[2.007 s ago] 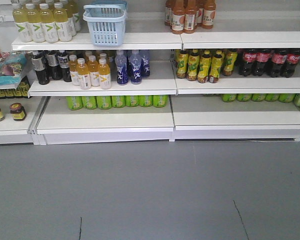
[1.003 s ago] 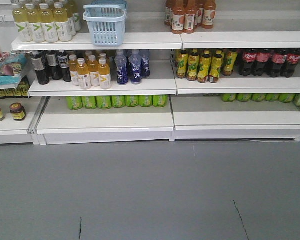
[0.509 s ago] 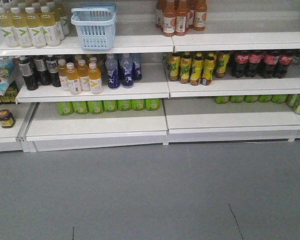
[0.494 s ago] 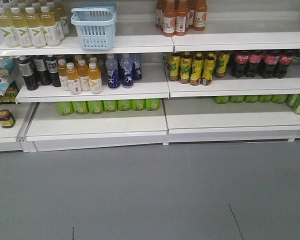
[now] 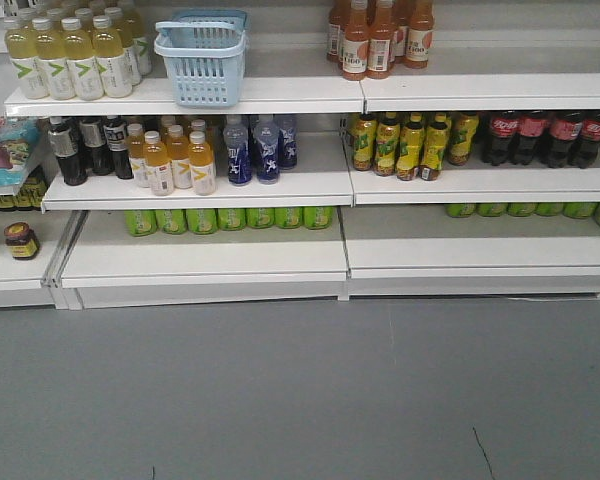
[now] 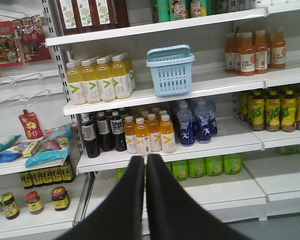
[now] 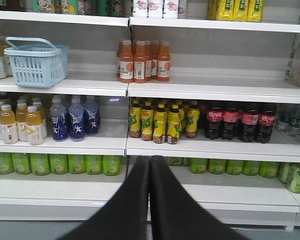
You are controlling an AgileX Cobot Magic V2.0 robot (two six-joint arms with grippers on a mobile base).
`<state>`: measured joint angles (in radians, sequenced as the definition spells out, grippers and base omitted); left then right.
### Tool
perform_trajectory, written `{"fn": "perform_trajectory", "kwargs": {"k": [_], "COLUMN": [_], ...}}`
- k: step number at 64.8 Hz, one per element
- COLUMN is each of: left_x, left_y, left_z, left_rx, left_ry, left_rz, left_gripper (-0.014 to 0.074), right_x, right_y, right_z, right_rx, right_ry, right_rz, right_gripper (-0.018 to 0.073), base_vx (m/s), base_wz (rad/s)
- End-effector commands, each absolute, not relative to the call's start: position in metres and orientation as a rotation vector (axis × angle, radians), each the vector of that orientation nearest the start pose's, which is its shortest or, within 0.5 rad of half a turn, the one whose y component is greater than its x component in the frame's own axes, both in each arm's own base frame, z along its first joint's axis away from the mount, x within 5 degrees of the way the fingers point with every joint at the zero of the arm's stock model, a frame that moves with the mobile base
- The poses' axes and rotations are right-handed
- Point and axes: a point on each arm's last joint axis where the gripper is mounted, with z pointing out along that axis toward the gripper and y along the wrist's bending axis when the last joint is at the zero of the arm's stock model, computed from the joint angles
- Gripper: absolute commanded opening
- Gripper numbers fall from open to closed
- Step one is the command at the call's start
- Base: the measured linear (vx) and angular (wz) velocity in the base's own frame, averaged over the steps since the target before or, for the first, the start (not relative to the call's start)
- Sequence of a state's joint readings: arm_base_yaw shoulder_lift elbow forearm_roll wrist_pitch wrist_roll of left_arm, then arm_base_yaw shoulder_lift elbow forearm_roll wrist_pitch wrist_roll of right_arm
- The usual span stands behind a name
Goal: Place coke in basket with both arms
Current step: 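Drive the base toward the shelf holding the light-blue basket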
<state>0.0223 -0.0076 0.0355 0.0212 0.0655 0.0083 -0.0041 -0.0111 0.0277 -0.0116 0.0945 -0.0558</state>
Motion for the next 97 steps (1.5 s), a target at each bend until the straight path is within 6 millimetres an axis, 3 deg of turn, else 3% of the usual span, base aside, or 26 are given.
{"fn": "perform_trajectory", "kwargs": {"k": [1,97], "left_x": [0.0537,0.0538], "left_y": [0.0012,0.0012], "left_z": [0.2146,0.2146], "left_rx": [0.004,0.004], "left_ry": [1.451,1.452], "left_rz": [0.041,0.041], "left_gripper": [-0.0006,-0.0006], "right_x": [0.0560,0.0560], "right_y": [-0.0005,-0.0005], "right_z": [0.2008,0.2008], "right_rx": [-0.052,-0.052], "right_ry": [1.513,1.513], "right_rz": [-0.068,-0.068], "right_gripper": [-0.0010,-0.0010], "base_vx": [0.09,0.12], "base_wz": [0.10,0.03]}}
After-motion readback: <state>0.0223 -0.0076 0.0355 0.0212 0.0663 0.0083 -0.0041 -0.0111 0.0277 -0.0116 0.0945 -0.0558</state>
